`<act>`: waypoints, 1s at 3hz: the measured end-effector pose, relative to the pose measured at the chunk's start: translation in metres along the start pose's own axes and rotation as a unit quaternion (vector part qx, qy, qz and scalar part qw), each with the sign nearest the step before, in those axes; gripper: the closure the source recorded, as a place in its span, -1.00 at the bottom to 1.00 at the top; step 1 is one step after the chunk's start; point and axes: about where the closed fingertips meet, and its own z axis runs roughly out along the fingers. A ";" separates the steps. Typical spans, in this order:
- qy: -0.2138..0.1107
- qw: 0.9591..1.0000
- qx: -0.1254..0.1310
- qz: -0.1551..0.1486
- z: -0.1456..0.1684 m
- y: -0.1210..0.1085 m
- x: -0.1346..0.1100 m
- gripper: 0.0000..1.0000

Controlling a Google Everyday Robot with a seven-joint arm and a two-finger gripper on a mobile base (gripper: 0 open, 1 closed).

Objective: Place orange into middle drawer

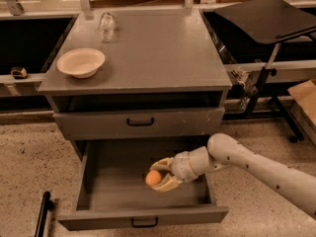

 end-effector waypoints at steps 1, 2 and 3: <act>0.015 1.000 -0.022 0.007 0.022 0.014 0.031 1.00; 0.015 1.000 -0.023 0.007 0.022 0.014 0.032 1.00; 0.021 1.000 0.000 0.017 0.021 0.006 0.044 1.00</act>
Offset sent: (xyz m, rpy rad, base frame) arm -0.0109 0.0010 -0.0343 -0.0297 0.0295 0.0258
